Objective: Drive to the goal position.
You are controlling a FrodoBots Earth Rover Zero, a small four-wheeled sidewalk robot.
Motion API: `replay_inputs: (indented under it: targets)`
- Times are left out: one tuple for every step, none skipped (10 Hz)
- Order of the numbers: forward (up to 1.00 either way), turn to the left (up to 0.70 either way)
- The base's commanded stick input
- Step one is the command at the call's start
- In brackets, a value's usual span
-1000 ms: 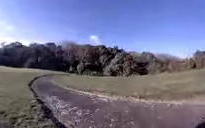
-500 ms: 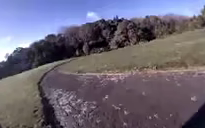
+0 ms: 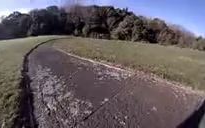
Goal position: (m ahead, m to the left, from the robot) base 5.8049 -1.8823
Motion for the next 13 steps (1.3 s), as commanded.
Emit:
replay_inputs:
  targets:
    - [0.5, 0.0]
    - [0.5, 0.0]
    - [0.5, 0.0]
    - [0.5, 0.0]
    - [0.5, 0.02]
    - [0.5, 0.06]
    - [0.5, 0.5]
    - [0.5, 0.5]
    - [0.5, 0.5]
    - [0.5, 0.27]
    - [0.5, 0.05]
    - [0.5, 0.01]
    - [0.5, 0.0]
